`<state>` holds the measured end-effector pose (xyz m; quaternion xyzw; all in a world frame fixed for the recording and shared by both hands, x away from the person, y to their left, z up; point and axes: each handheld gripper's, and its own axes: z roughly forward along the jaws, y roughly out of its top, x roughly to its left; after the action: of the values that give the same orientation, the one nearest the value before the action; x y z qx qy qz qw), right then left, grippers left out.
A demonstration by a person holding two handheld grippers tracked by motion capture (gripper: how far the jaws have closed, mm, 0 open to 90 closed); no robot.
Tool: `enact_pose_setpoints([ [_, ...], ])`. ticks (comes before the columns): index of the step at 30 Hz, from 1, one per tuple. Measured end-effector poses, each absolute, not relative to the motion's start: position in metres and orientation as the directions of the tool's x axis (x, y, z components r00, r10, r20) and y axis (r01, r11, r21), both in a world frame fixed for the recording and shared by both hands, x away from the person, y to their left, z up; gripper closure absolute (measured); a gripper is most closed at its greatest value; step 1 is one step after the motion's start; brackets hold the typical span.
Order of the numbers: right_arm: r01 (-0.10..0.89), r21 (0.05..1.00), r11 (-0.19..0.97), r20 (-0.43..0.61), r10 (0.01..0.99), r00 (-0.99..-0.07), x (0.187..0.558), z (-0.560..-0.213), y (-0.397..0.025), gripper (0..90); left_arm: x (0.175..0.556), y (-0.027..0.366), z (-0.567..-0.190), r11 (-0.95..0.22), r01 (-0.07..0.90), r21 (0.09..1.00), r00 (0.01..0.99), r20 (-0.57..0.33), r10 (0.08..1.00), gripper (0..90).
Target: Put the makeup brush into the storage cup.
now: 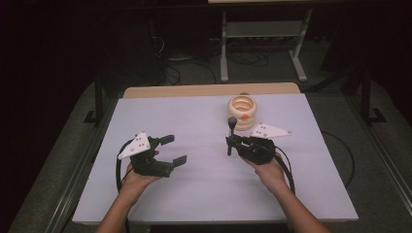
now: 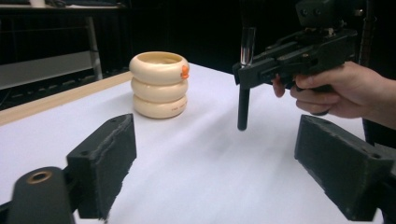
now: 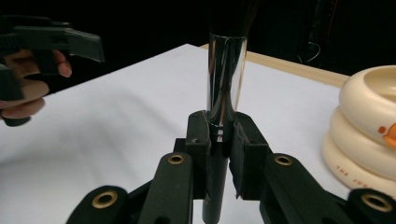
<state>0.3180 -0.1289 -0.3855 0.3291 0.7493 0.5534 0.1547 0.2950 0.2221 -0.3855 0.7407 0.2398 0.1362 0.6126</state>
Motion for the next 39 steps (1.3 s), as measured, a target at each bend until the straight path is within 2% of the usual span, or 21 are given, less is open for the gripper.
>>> enact_pose_setpoints([
  [7,0.323,0.929,0.181,0.126,0.665,-0.736,0.329,-0.381,-0.13,77.8,0.288,0.233,-0.39,-0.128,0.191,0.973,0.835,-0.093,0.542,2.4],
  [13,0.32,0.929,0.188,0.117,0.669,-0.734,0.336,-0.377,-0.13,77.8,0.284,0.242,-0.394,-0.124,0.199,0.972,0.826,-0.098,0.555,0.0],
  [39,0.323,0.931,0.17,0.115,0.703,-0.702,0.362,-0.359,-0.143,77.7,0.264,0.267,-0.409,-0.126,0.211,0.969,0.819,-0.104,0.565,0.0],
])
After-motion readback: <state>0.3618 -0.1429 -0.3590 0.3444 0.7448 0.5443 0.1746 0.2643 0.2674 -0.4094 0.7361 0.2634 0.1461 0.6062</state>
